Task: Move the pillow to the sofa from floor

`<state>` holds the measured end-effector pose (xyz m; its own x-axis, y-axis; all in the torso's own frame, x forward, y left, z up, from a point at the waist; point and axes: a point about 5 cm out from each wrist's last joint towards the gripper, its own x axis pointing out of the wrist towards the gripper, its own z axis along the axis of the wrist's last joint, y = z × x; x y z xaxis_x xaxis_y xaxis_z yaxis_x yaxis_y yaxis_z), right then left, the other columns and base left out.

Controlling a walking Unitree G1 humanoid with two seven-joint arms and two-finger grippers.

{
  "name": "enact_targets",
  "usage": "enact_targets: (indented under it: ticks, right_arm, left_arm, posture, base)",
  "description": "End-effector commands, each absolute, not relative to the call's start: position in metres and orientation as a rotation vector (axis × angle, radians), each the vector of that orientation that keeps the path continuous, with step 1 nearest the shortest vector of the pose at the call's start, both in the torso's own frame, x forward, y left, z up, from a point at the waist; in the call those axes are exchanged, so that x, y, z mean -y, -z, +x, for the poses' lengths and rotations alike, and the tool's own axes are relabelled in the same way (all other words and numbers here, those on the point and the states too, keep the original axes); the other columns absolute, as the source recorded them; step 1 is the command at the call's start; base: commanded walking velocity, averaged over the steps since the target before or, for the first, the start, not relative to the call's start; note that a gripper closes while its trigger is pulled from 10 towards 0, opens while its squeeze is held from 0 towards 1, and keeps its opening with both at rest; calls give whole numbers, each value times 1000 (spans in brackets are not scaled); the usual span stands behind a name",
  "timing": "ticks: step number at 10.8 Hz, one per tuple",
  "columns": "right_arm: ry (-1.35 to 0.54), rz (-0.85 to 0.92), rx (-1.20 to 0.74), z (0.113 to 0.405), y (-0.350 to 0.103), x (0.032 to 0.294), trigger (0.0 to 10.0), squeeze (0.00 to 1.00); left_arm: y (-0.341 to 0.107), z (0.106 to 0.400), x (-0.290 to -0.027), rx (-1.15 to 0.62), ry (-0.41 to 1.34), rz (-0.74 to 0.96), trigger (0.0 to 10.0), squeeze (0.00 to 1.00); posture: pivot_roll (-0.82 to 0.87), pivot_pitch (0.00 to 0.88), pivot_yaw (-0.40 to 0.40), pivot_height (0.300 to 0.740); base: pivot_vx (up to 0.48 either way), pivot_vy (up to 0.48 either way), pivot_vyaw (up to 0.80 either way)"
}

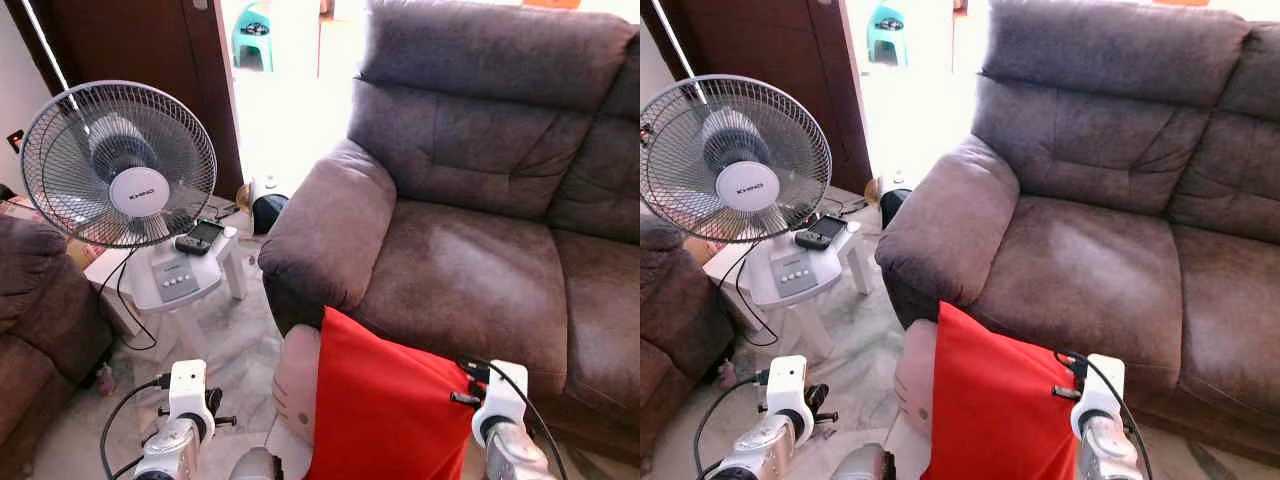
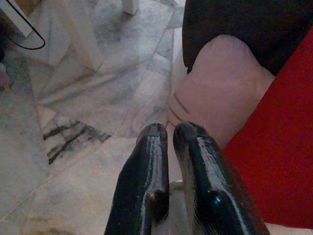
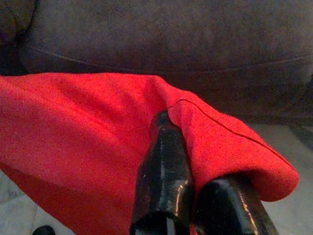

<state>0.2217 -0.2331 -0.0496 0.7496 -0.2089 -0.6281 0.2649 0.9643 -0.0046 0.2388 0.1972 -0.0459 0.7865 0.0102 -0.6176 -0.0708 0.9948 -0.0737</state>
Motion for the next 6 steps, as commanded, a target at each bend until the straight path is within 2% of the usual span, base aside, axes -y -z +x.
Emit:
enact_targets:
  ticks: [1,6]
  right_arm:
    - [266,94,-669,222,49,232,10000,0]
    - [245,107,-671,223,51,223,10000,0]
  left_arm:
    - [47,238,-198,-678,-46,-85,10000,0]
    - [44,242,-196,-651,-34,-82,10000,0]
  posture:
    - [78,0,-44,693]
    - [75,1,-43,693]
  base:
    - [0,0,0]
    - [0,0,0]
